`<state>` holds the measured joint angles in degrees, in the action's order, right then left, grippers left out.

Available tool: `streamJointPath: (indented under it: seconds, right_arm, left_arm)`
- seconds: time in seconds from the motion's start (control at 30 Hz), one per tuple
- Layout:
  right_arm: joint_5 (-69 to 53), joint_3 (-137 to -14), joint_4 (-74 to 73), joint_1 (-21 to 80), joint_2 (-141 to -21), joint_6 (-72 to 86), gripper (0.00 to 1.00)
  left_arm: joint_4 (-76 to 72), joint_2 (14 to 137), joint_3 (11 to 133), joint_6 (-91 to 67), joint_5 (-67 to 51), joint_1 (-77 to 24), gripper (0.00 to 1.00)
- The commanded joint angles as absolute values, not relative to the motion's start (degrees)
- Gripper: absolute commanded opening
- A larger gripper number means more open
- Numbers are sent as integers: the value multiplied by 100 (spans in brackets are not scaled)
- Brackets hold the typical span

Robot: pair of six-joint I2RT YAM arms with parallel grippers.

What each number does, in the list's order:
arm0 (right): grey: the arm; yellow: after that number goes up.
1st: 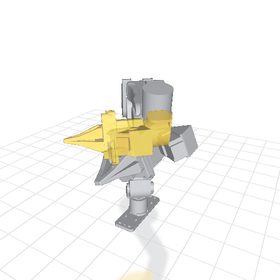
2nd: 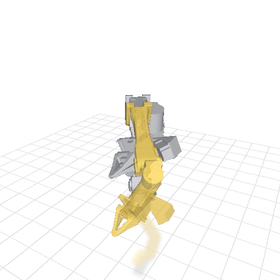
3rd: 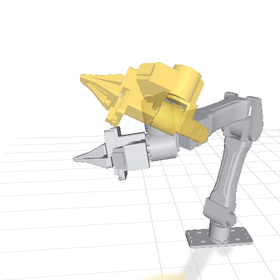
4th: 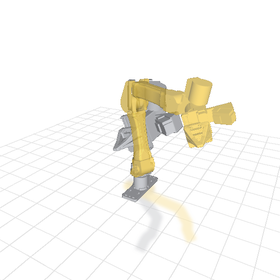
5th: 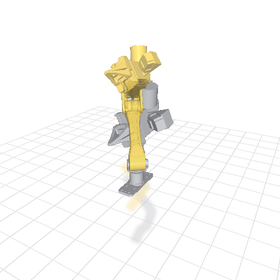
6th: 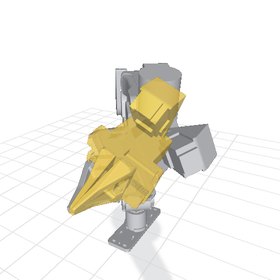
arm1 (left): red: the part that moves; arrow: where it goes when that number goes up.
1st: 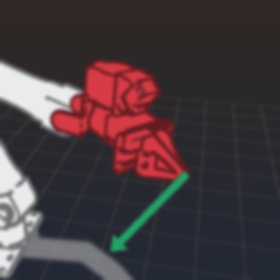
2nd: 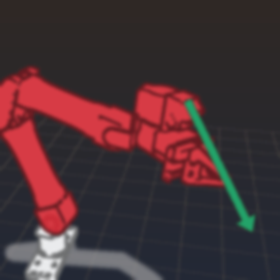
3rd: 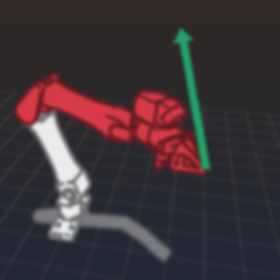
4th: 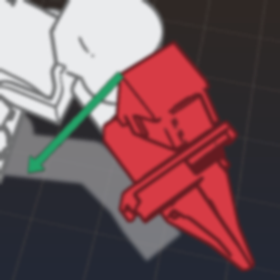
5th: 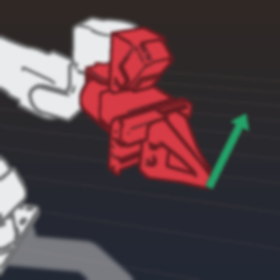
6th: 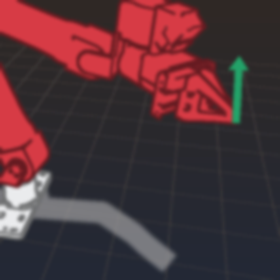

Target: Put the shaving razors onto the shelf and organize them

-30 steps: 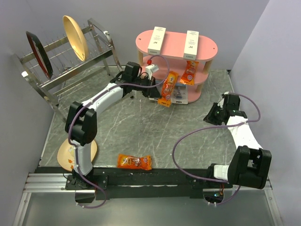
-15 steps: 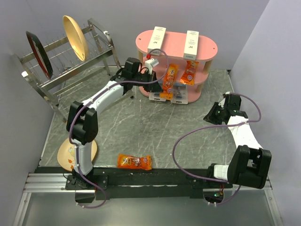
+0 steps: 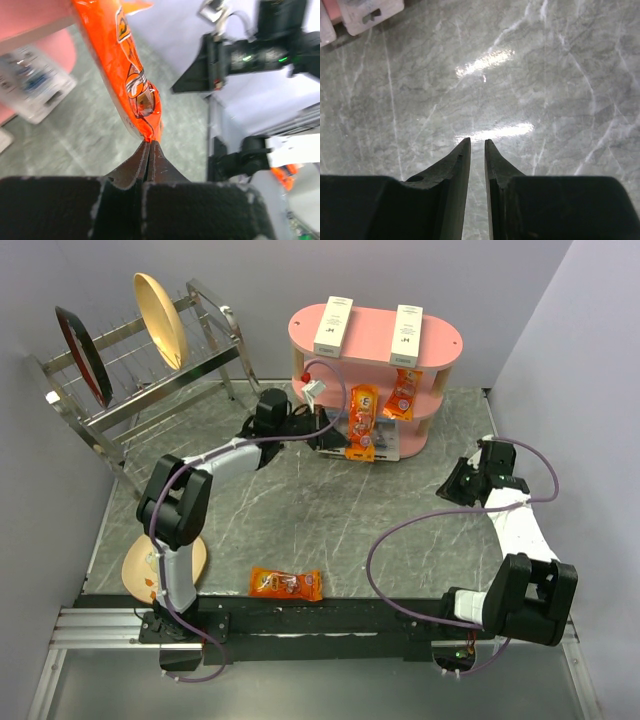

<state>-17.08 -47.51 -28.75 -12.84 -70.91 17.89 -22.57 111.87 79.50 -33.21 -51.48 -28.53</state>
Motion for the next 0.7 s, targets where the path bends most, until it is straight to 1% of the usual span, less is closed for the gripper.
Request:
streamJointPath:
  seconds: [0.0,0.1,0.13,0.4,0.67]
  right_arm:
    - [-1442,-5044,-3146,-1345,-7075,1416,25]
    - [-1362,-5176,-3252,-1345,-7198,1319,25]
    - [-1362,-5185,-3252,-1345,-7233,1310,25]
    - [-1319,-5159,-3217,-1345,-7365,1275,25]
    - [-1292,-5159,-3217,-1345,-7400,1222,25]
  left_arm:
    - [-5330,10845,7498,-5052,-5546,-2848,1]
    - [-5659,10950,7330,-5404,-5668,-2830,1]
    - [-6052,11021,7347,-5762,-5730,-2778,1]
    - [-7021,11671,7831,-6950,-6012,-2558,1]
    - [-7189,12066,8059,-7215,-5801,-2549,1]
